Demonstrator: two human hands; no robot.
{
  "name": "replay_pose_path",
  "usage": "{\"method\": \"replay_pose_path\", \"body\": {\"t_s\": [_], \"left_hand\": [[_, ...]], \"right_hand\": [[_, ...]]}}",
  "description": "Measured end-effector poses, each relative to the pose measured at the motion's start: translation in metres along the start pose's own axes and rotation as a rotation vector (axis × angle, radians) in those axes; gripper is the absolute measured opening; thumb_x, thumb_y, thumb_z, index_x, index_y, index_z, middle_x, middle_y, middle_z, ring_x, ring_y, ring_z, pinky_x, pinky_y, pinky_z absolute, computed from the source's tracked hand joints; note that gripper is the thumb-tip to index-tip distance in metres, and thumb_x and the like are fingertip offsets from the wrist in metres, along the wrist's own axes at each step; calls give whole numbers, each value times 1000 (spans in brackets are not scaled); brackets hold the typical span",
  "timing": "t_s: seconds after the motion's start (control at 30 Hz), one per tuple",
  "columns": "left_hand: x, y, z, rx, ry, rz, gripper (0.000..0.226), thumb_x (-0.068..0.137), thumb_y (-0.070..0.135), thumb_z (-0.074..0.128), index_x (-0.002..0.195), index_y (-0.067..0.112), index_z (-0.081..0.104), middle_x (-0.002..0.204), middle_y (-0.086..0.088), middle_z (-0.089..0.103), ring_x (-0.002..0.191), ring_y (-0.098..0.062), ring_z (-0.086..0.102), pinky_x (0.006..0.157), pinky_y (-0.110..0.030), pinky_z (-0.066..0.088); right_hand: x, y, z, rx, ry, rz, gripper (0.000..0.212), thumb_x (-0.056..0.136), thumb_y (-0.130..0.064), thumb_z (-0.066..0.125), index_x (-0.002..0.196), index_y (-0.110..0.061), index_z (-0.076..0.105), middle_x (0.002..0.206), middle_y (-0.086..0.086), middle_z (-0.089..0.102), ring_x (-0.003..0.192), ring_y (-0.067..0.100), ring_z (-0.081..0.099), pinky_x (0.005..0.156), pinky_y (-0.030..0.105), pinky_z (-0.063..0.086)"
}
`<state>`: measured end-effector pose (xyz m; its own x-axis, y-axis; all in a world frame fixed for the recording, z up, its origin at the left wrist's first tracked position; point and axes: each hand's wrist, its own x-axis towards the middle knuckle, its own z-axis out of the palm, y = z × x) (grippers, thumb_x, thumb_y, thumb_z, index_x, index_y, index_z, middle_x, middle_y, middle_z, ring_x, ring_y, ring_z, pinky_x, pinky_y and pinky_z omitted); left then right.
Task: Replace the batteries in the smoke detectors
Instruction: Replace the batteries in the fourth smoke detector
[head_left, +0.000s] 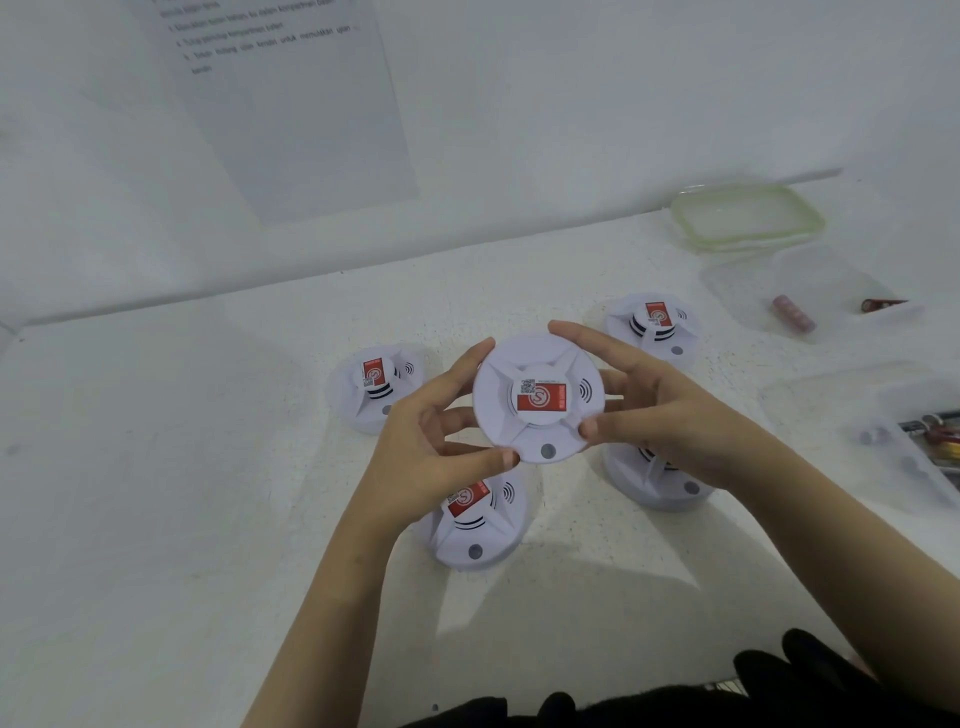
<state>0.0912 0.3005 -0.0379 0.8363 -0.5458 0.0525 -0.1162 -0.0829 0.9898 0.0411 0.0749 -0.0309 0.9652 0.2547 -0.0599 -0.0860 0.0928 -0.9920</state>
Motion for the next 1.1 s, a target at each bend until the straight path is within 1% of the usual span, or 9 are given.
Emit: {"method": "replay_pose_path", "body": {"t_s": [0.13, 0.3, 0.37, 0.47, 0.63, 0.73, 0.8, 0.97, 1.1], "left_hand": [[-1, -2, -1, -29, -12, -7, 81, 68, 3, 76, 139, 27, 46, 134, 4, 59, 111, -17, 65, 75, -36, 59], [-1, -4, -2, -50, -12, -11, 78, 70, 5, 75, 140, 25, 45, 134, 4, 60, 112, -18, 65, 81, -40, 59], [0, -4, -2, -51, -14, -10, 78, 70, 8, 76, 140, 26, 46, 134, 4, 60, 112, -18, 65, 81, -39, 59], [-1, -5, -2, -66, -11, -8, 76, 71, 1, 71, 138, 26, 47, 134, 3, 60, 111, -18, 66, 80, -35, 58], [-1, -5, -2, -78, -10, -4, 75, 71, 0, 71, 137, 26, 48, 134, 2, 60, 111, -18, 66, 77, -31, 58], [-3, -6, -3, -83, -9, -9, 77, 68, 10, 77, 138, 26, 48, 134, 1, 60, 111, -19, 66, 77, -31, 57], [-3, -6, -4, -73, -5, -13, 78, 66, 17, 75, 139, 25, 48, 134, 1, 60, 111, -20, 66, 78, -32, 57], [-2, -8, -4, -51, -4, -18, 76, 71, 3, 73, 139, 23, 47, 131, 1, 62, 109, -20, 67, 79, -35, 58], [-1, -8, -3, -37, -1, -16, 76, 71, 3, 72, 140, 21, 47, 131, 1, 62, 110, -19, 66, 78, -35, 59]], "right_hand": [[-1, 1, 0, 12, -4, -2, 76, 75, 4, 63, 135, -38, 45, 122, 6, 65, 107, 30, 64, 85, 38, 55], [-1, 2, -1, 16, -8, -1, 76, 76, 6, 62, 136, -37, 44, 123, 6, 64, 108, 30, 63, 88, 41, 54], [-1, 2, -1, 10, -11, -4, 76, 77, 8, 62, 136, -37, 44, 124, 6, 64, 108, 30, 63, 87, 41, 55], [-1, 2, 0, 5, -7, -7, 76, 75, 6, 62, 135, -37, 44, 124, 4, 64, 108, 28, 63, 87, 40, 55], [0, 2, 1, 8, -1, -5, 76, 74, 5, 63, 134, -39, 46, 124, 3, 64, 108, 27, 63, 87, 41, 55], [-1, 3, 2, 19, 1, -6, 76, 74, 6, 63, 135, -37, 46, 124, 5, 64, 108, 29, 63, 88, 44, 54], [-1, 5, 3, 19, 1, -7, 77, 74, 6, 63, 135, -36, 45, 124, 6, 64, 109, 31, 62, 89, 45, 54], [0, 6, 4, 22, 13, -6, 76, 74, 7, 63, 134, -36, 47, 123, 7, 64, 109, 31, 62, 89, 45, 53], [-1, 3, 3, -49, 34, 1, 76, 79, 14, 62, 135, -34, 44, 118, 6, 66, 104, 29, 65, 85, 42, 56]]}}
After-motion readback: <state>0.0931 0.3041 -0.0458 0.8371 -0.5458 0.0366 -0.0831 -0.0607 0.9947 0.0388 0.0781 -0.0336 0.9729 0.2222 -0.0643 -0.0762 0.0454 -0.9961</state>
